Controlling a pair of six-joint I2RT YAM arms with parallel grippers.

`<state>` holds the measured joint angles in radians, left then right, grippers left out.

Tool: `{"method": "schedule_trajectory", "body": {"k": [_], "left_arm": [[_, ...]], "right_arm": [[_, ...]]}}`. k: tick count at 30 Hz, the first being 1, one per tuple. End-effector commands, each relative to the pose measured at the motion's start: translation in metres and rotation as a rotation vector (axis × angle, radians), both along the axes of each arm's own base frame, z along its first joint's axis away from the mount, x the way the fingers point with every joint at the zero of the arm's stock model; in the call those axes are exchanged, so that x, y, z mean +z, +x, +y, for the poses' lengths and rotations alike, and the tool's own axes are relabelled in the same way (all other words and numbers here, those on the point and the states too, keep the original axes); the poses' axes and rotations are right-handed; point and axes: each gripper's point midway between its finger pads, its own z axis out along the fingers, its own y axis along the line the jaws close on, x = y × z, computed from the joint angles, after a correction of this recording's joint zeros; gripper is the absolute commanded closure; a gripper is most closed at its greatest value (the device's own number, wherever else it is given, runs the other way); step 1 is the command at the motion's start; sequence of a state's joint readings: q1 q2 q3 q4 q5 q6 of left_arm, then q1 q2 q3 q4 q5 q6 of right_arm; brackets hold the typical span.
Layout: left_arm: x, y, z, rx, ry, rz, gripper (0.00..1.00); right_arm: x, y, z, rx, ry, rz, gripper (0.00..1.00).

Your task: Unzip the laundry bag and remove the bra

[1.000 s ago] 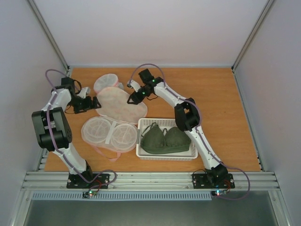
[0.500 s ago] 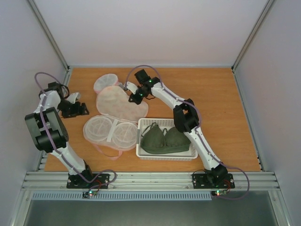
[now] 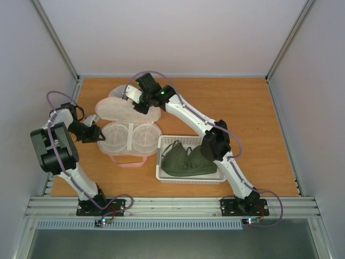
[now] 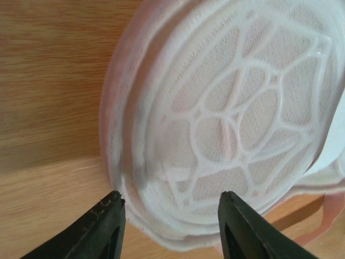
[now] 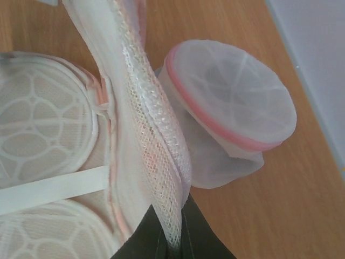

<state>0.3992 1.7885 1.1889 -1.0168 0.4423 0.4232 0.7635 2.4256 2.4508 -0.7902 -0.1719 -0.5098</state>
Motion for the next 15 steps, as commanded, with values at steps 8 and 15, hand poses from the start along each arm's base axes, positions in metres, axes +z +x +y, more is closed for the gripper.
{"method": "schedule_trajectory", "body": {"k": [8,15], "left_arm": [[-0.032,0.012,-0.001,0.053,-0.073,0.008,0.79],[-0.043,0.022,0.012,0.116,-0.038,0.002,0.80]], "right_arm": [[0.023,-0.013,0.008,-0.047,-0.096,-0.181,0.99],[-0.001,-0.060,0.012,0.060,-0.202,-0.287,0.99]]}}
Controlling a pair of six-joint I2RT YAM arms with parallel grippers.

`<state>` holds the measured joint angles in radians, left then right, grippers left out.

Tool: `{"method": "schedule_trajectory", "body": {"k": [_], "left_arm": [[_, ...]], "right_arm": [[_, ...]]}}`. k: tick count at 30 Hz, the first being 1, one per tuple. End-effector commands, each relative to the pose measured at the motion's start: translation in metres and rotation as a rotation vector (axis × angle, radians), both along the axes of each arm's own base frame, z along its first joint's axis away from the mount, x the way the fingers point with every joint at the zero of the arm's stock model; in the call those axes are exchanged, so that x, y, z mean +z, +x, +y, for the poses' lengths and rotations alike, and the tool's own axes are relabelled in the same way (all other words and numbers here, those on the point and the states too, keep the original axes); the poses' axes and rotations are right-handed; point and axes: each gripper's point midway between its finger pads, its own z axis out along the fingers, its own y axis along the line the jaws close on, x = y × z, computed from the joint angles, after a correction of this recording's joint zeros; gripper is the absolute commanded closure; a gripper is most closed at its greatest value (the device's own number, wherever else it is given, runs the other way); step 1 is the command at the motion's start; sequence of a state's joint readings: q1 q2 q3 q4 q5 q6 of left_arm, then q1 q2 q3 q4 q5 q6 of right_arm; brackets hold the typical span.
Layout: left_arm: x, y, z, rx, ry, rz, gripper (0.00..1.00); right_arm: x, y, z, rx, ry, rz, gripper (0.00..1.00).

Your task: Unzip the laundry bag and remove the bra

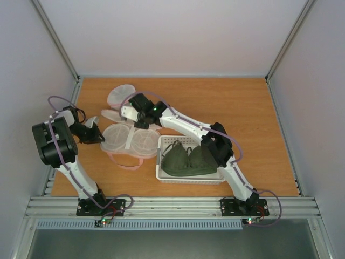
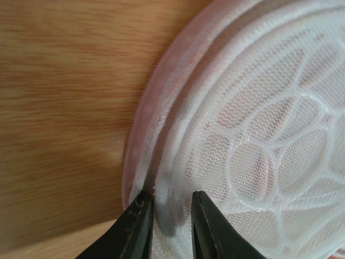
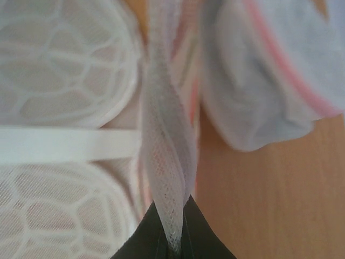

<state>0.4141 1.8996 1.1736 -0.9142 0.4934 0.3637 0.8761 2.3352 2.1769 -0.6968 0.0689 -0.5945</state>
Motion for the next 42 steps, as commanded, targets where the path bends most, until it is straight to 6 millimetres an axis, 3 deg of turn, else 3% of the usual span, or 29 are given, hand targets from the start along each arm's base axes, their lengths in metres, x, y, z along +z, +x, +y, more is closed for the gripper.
{"method": "schedule_trajectory", "body": {"k": [1,7,12,17,24,31,34,37,42], "left_arm": [[-0.011,0.011,0.011,0.049,0.025,-0.022,0.80],[-0.012,0.013,0.015,0.081,0.000,-0.025,0.80],[-0.012,0.012,0.015,0.084,-0.005,-0.022,0.79],[-0.012,0.012,0.015,0.088,-0.006,-0.020,0.80],[-0.013,0.014,0.021,0.101,0.023,-0.021,0.80],[0.012,0.024,0.042,0.150,0.074,-0.070,0.77],[0.028,0.030,0.050,0.158,0.106,-0.102,0.70],[0.044,0.037,0.057,0.164,0.137,-0.135,0.55],[0.054,0.038,0.054,0.163,0.117,-0.151,0.34]], "right_arm": [[0.040,-0.029,0.007,0.084,-0.003,-0.179,0.99],[0.040,-0.070,0.016,0.169,-0.024,-0.275,0.99],[0.028,-0.100,0.035,0.237,-0.016,-0.243,0.99],[-0.001,-0.123,0.052,0.254,-0.034,-0.153,0.99],[-0.052,-0.149,0.049,0.283,-0.121,-0.072,0.99],[-0.083,-0.165,0.049,0.315,-0.112,0.027,0.93],[-0.095,-0.170,0.053,0.316,-0.103,0.074,0.89],[-0.102,-0.171,0.055,0.308,-0.107,0.094,0.83],[-0.094,-0.182,0.065,0.327,-0.067,0.135,0.63]]}}
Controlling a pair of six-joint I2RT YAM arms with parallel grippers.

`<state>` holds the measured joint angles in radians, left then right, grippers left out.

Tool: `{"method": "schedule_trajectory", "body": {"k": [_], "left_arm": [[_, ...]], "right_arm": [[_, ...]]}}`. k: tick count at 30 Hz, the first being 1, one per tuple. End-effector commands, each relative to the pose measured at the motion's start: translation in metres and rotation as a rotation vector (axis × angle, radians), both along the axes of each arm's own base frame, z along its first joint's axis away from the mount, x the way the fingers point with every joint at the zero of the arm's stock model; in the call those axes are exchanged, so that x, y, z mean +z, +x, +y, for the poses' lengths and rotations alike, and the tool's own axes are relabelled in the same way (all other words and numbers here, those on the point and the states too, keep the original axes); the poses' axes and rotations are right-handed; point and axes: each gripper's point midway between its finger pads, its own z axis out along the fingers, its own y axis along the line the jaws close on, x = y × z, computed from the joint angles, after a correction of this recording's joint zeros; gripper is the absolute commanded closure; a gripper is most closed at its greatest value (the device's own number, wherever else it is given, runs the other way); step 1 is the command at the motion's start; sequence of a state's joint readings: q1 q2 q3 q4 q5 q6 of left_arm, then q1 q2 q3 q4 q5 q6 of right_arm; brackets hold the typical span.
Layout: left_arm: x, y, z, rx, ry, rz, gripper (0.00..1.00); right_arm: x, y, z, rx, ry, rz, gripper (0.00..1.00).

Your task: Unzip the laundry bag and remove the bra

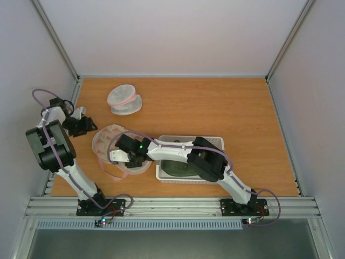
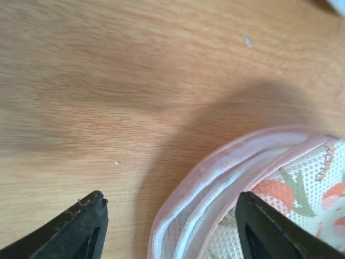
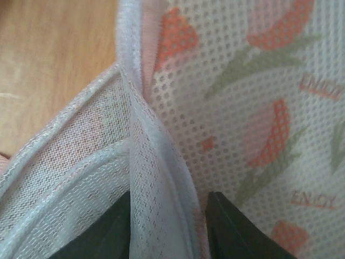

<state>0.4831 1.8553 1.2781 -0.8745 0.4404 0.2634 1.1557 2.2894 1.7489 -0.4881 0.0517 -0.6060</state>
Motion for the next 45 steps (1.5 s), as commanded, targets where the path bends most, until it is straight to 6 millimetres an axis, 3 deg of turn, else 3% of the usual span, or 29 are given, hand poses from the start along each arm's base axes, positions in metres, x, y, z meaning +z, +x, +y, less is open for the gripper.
{"method": "schedule_trajectory", "body": {"k": [1,3,5,6,12,16,20,22,24,32,36,40,45], "left_arm": [[0.018,0.003,0.000,-0.001,-0.001,-0.036,0.31],[0.014,-0.002,-0.005,-0.012,-0.026,-0.022,0.21],[0.012,-0.007,-0.011,-0.029,-0.048,-0.020,0.03],[0.010,-0.009,-0.014,-0.043,-0.054,-0.021,0.01],[-0.002,-0.026,-0.028,-0.124,-0.058,0.017,0.01],[-0.003,-0.034,-0.044,-0.179,-0.097,0.022,0.01],[-0.007,-0.039,-0.055,-0.214,-0.134,0.034,0.01],[-0.009,-0.040,-0.057,-0.221,-0.147,0.035,0.07],[-0.009,-0.038,-0.057,-0.217,-0.148,0.035,0.21],[-0.003,-0.026,-0.045,-0.161,-0.147,0.010,0.97],[-0.001,-0.022,-0.024,-0.088,-0.128,-0.010,0.99],[0.004,-0.018,0.020,0.074,-0.067,-0.052,0.99],[0.006,-0.030,0.068,0.220,-0.004,-0.041,0.99]], "right_arm": [[0.023,-0.017,0.024,0.029,0.087,0.068,0.58],[0.042,-0.022,0.034,0.042,0.131,0.105,0.51],[0.059,-0.033,0.042,0.070,0.170,0.163,0.44],[0.067,-0.037,0.045,0.084,0.189,0.182,0.43],[0.104,-0.046,0.051,0.126,0.262,0.224,0.35],[0.115,-0.028,0.048,0.059,0.298,0.221,0.34],[0.117,0.002,0.039,-0.051,0.299,0.155,0.33],[0.123,0.018,0.034,-0.105,0.316,0.140,0.33],[0.132,0.031,0.028,-0.151,0.346,0.137,0.32],[0.165,0.068,-0.007,-0.284,0.446,0.041,0.28],[0.173,0.084,-0.026,-0.355,0.483,0.051,0.28],[0.170,0.083,-0.036,-0.386,0.476,0.066,0.27],[0.160,0.078,-0.043,-0.414,0.457,0.098,0.27]]}}
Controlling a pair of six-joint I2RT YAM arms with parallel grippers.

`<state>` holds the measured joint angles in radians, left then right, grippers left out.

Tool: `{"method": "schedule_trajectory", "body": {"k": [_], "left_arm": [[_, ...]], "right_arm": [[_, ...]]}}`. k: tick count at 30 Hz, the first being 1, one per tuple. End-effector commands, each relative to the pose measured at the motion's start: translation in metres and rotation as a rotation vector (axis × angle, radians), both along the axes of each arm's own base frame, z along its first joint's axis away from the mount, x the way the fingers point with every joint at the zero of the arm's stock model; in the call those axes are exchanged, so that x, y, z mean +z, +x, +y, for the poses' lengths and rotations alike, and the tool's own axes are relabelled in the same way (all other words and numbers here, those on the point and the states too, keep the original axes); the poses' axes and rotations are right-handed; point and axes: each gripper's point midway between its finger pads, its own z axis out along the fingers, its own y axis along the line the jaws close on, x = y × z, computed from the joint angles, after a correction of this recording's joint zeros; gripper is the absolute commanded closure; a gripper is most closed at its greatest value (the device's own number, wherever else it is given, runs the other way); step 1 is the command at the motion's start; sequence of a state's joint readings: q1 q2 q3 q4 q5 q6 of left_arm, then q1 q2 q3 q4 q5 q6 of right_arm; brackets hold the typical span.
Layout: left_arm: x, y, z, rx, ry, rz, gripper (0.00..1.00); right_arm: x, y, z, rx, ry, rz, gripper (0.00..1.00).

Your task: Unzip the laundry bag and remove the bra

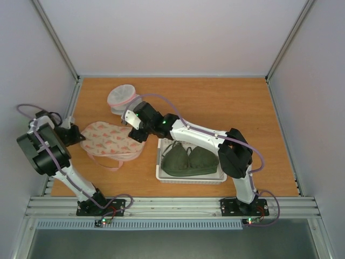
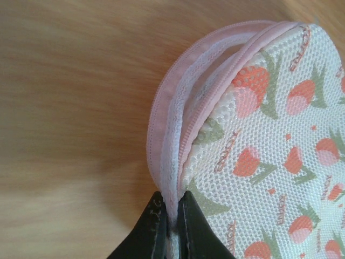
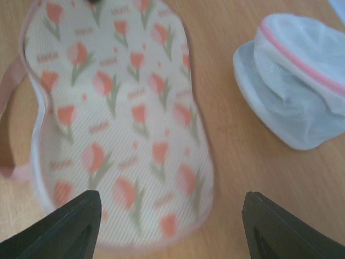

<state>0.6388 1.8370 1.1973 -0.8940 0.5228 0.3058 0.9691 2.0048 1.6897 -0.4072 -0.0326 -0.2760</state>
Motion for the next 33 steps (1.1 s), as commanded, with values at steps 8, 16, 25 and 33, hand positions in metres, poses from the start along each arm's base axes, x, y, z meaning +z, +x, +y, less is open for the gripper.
{"method": "schedule_trajectory", "body": {"k": [8,16,25,33], "left_arm": [[0.010,-0.025,0.100,0.214,0.257,0.026,0.99],[0.008,-0.046,0.086,0.236,0.272,0.046,0.99],[0.021,-0.065,0.088,0.268,0.372,0.064,0.35],[0.076,-0.049,0.078,0.246,0.417,-0.087,0.10]], "right_arm": [[0.007,-0.009,-0.014,-0.063,0.033,0.029,0.27],[0.009,-0.006,-0.022,-0.091,0.024,0.000,0.26],[0.017,-0.008,-0.030,-0.098,0.038,-0.026,0.26],[0.037,-0.008,-0.048,-0.136,0.070,-0.089,0.19]]}}
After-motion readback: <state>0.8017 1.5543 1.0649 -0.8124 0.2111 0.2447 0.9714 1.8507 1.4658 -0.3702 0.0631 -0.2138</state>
